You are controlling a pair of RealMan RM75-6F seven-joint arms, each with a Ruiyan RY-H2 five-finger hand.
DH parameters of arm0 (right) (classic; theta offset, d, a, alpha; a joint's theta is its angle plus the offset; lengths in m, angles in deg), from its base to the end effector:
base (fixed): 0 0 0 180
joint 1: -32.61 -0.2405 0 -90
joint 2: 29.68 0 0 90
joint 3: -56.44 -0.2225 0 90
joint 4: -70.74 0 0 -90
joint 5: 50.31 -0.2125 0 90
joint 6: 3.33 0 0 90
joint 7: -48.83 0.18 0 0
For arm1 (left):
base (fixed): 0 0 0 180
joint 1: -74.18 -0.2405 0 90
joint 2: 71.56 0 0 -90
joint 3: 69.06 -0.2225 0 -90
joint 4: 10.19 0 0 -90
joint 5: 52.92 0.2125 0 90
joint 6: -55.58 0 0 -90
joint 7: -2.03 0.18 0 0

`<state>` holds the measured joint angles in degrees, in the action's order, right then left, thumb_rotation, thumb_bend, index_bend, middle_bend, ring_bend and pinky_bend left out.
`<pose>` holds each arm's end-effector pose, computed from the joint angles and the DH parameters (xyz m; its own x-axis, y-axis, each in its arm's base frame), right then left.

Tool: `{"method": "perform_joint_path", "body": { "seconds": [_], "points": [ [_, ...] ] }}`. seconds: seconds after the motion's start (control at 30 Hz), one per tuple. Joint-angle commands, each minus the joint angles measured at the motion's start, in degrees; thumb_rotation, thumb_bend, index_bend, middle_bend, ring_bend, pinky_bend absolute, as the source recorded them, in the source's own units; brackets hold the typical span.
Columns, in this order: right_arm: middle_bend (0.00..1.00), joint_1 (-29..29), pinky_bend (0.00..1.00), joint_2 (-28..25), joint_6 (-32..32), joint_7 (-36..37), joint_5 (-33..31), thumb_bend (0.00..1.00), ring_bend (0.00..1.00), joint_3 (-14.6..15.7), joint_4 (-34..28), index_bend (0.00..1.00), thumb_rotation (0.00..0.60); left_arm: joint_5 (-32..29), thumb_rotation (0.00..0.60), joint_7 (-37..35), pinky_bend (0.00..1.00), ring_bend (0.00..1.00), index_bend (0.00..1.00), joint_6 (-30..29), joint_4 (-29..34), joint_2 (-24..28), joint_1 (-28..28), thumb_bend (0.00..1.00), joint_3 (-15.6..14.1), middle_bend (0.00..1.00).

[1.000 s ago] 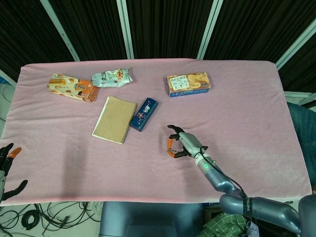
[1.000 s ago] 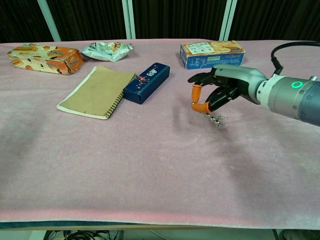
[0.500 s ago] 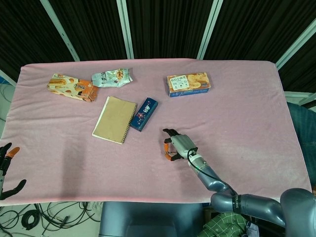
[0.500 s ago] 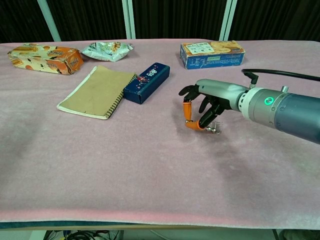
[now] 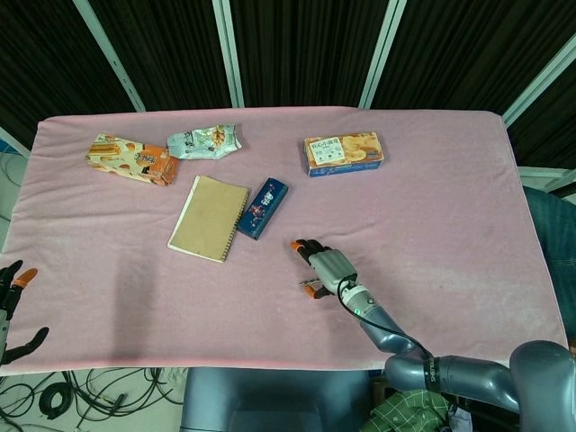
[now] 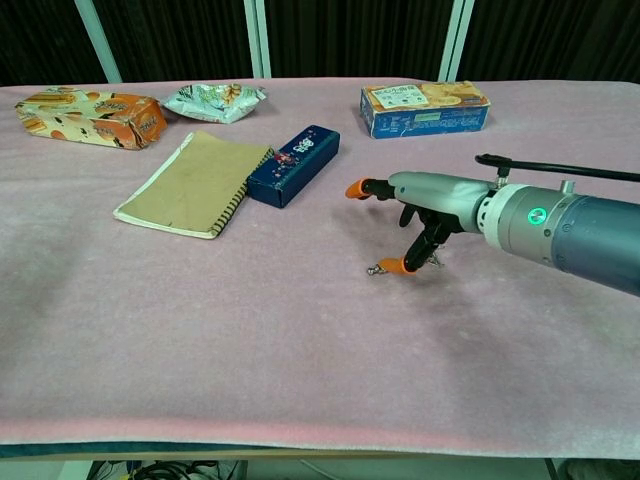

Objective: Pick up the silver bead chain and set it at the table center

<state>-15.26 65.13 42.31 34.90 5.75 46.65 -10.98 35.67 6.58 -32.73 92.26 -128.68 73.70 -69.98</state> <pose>-0.0929 -0.3418 -0.0887 0.3219 -0.4879 0.8113 -0.9228 -0.3533 0.1537 -0.2701 0.1742 0.1563 0.4207 0.0508 0.9058 0.9058 0.0320 -0.4225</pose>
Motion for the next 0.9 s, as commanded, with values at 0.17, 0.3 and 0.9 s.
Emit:
{"method": "perform_joint_path", "body": {
  "seconds": [0.17, 0.3, 0.9],
  "points": [
    [0.01, 0.2, 0.2, -3.0, 3.6, -2.9, -1.5, 0.28, 0.01, -1.2, -4.9, 0.05, 0.59, -0.2, 0.6, -0.1, 0.0, 0.0, 0.14, -0.4, 0.0, 0.0, -0.2, 0.22, 0.2, 0.0],
    [0.0, 1.6, 0.2, -8.4, 9.0, -4.2, 0.4, 0.27, 0.01, -3.3, -9.6, 0.05, 0.589, -0.3, 0.6, -0.3, 0.0, 0.0, 0.14, -0.5, -0.1, 0.1, -0.2, 0.22, 0.3, 0.0],
    [0.0, 30.2, 0.2, -41.5, 37.7, 3.3, 24.7, 0.24, 0.02, 6.6, -36.5, 0.0, 0.592, 0.2, 0.6, 0.6, 0.0, 0.0, 0.07, -0.7, 0.9, 0.0, -0.6, 0.22, -0.3, 0.0]
  ]
}}
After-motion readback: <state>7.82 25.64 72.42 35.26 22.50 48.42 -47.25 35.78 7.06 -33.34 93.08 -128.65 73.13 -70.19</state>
